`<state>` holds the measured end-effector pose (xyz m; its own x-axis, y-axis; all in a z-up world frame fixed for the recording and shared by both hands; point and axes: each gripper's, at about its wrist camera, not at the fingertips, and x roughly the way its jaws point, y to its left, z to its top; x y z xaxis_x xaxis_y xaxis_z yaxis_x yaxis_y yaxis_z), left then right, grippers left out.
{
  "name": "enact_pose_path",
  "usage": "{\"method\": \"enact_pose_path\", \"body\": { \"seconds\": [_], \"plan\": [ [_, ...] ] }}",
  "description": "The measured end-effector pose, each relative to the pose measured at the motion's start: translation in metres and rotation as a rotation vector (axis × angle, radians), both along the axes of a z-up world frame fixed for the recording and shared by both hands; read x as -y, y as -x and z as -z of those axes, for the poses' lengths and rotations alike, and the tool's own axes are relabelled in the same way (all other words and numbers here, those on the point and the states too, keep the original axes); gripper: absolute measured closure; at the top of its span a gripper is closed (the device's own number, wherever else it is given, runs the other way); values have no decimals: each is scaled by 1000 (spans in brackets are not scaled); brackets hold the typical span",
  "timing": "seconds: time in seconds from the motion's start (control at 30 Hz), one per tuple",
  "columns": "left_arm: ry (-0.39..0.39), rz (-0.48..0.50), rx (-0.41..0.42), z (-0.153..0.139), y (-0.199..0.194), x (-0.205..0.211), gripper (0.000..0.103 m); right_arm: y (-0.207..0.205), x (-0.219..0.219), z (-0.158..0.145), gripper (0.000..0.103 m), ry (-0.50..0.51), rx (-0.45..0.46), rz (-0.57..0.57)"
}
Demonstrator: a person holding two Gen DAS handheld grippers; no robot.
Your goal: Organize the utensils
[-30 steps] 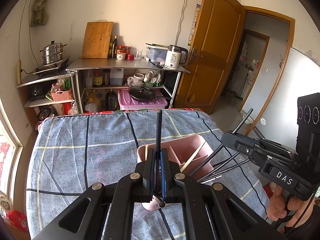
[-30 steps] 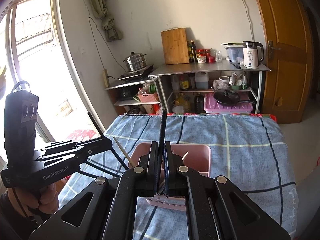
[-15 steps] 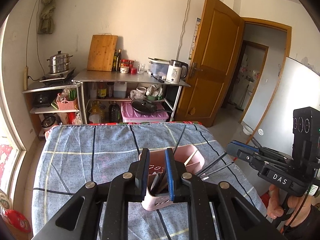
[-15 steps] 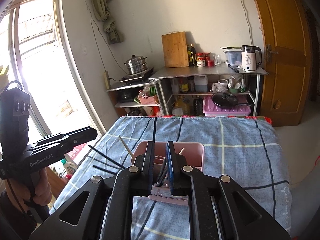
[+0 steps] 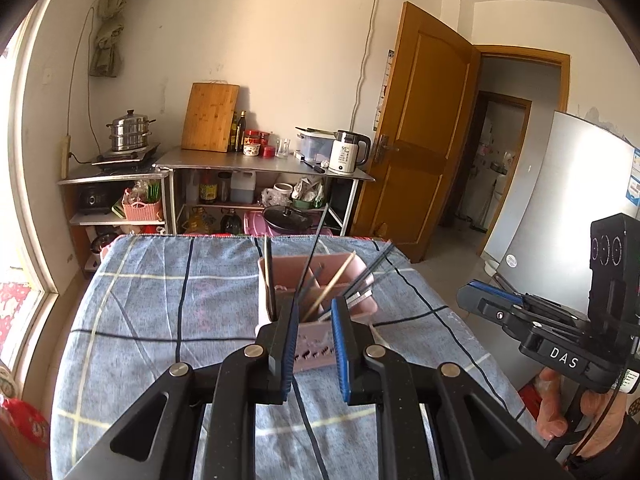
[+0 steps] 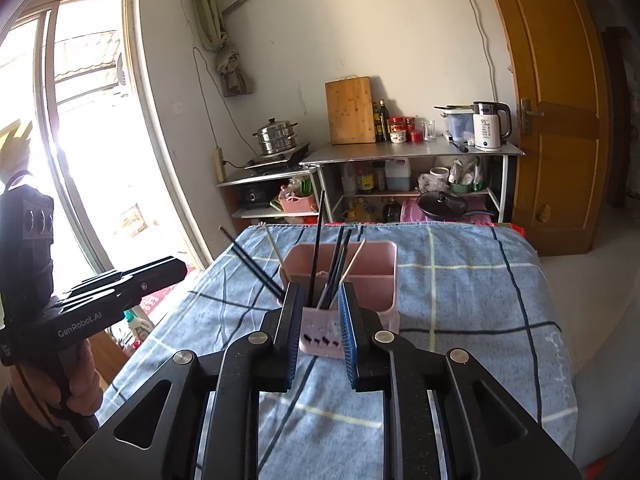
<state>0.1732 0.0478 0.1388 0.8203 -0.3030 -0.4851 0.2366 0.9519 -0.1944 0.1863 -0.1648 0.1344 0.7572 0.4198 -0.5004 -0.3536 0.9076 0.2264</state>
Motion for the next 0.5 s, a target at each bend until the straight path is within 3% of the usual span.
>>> {"method": "enact_pose_path", "body": {
  "seconds": [0.5],
  "plan": [
    [-75,-34,22,38,77,28,85,72,7,32,78,30,10,24]
  ]
}}
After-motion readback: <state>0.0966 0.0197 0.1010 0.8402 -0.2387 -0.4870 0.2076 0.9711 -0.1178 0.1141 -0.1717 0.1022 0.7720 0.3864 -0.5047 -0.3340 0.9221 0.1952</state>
